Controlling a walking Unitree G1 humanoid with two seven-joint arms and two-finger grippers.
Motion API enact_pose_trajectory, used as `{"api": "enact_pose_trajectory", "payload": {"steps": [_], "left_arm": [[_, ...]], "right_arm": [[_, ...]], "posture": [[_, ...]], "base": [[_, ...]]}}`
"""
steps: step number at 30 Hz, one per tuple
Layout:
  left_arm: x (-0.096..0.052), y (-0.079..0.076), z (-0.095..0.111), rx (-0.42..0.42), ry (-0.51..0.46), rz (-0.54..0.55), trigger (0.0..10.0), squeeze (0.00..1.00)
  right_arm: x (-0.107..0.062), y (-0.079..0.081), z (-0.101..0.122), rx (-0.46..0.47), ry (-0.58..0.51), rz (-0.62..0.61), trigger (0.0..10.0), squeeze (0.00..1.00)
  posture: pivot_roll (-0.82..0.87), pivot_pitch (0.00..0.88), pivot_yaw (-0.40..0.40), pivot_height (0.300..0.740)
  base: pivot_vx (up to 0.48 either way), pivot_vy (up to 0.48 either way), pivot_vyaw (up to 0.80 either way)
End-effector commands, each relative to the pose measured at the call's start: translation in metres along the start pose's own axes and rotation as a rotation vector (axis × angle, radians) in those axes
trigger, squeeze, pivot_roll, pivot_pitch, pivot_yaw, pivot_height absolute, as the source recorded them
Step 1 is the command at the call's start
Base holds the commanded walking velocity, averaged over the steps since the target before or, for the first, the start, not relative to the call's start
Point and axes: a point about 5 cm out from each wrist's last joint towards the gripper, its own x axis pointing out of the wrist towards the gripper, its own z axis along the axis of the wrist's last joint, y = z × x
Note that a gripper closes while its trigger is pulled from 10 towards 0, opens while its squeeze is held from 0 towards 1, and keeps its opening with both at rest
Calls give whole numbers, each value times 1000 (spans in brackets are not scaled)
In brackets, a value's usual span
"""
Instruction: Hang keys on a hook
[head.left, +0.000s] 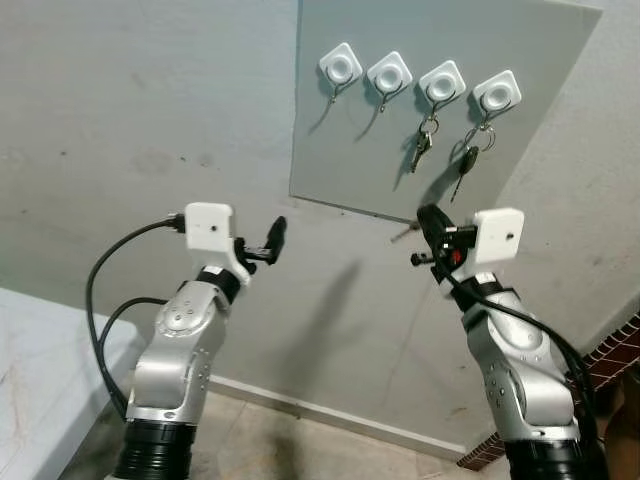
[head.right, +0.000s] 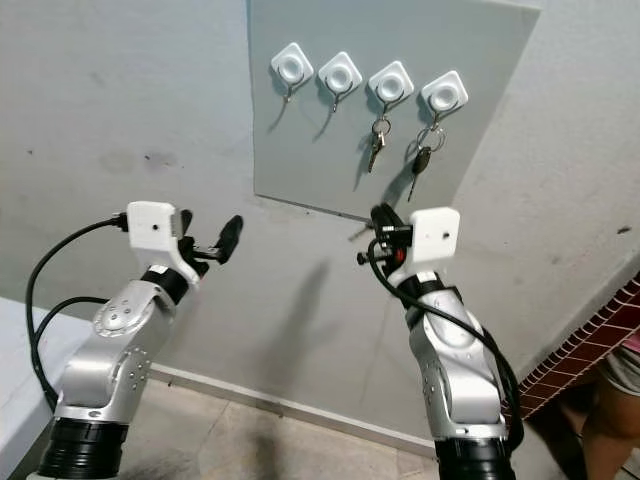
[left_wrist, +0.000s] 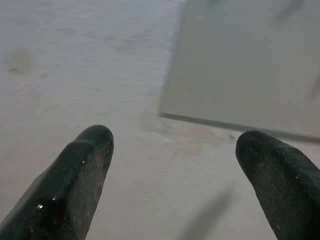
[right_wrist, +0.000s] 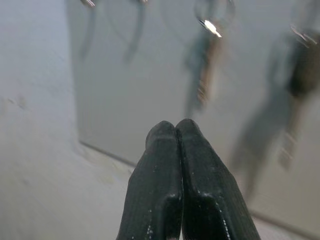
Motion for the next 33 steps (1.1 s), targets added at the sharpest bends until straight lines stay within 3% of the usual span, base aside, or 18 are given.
{"api": "enact_pose_trajectory", "payload": {"steps": [1, 14, 22, 33], "left_arm": [[0, -9, 7, 50, -25, -53, 10000, 0], [8, -16, 27, 117, -84, -129, 10000, 0], [12, -18, 32, 115, -101, -134, 10000, 0], [14, -22, 38, 110, -122, -146, 10000, 0]], "right_arm": [[7, 3, 7, 10, -25, 34, 10000, 0], [41, 16, 37, 50, -153, 140, 10000, 0], [47, 15, 41, 71, -178, 134, 10000, 0], [56, 14, 48, 234, -241, 128, 10000, 0]], "posture": [[-57, 10, -61, 740], [-49, 15, -55, 740], [-49, 15, -55, 740], [-48, 14, -53, 740]], "base": [[0, 0, 0], [0, 0, 0], [0, 0, 0], [0, 0, 0]]}}
